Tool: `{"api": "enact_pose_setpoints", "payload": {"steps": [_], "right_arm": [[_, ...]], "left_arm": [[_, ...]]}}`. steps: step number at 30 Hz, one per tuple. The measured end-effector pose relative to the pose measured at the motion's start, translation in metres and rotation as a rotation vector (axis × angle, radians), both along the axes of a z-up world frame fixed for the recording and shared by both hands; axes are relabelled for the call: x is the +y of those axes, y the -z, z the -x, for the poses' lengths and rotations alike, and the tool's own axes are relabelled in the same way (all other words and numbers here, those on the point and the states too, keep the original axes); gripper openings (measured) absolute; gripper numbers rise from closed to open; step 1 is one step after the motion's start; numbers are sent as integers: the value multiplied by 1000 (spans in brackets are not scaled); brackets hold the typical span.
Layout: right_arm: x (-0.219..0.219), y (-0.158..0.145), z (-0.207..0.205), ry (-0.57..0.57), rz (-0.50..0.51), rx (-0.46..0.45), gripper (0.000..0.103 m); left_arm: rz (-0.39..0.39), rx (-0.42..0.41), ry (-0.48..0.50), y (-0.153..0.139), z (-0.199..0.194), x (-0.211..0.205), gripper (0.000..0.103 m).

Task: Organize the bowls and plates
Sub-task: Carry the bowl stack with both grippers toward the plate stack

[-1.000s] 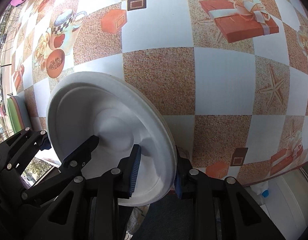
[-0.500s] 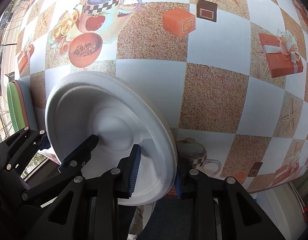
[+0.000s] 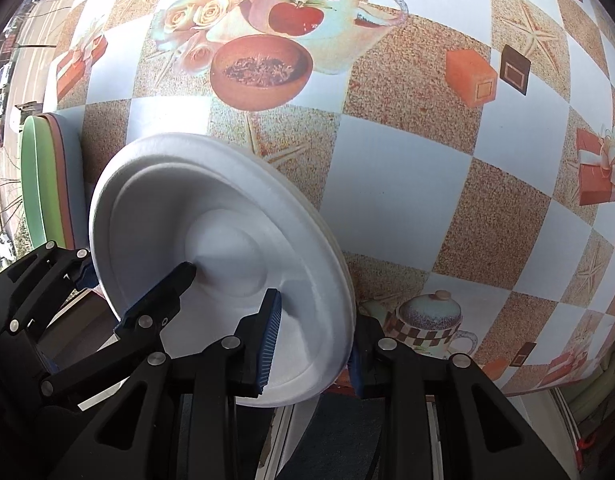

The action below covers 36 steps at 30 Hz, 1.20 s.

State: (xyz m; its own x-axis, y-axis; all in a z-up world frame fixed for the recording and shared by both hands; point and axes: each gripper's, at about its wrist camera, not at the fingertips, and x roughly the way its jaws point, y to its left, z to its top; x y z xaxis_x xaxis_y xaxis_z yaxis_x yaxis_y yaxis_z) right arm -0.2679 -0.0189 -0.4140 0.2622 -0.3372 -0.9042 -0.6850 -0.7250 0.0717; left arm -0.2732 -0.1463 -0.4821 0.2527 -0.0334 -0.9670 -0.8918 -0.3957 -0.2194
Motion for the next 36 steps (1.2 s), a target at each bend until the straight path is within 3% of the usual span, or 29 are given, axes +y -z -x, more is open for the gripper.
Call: {"api": "enact_pose_setpoints", "payload": {"steps": [18, 36], "right_arm": [[19, -43, 35, -33, -43, 42, 31], [23, -86, 59, -71, -123, 94, 31]], "left_arm": [[-68, 76, -17, -26, 8, 7, 39], [-151, 138, -94, -41, 15, 30, 39]]}}
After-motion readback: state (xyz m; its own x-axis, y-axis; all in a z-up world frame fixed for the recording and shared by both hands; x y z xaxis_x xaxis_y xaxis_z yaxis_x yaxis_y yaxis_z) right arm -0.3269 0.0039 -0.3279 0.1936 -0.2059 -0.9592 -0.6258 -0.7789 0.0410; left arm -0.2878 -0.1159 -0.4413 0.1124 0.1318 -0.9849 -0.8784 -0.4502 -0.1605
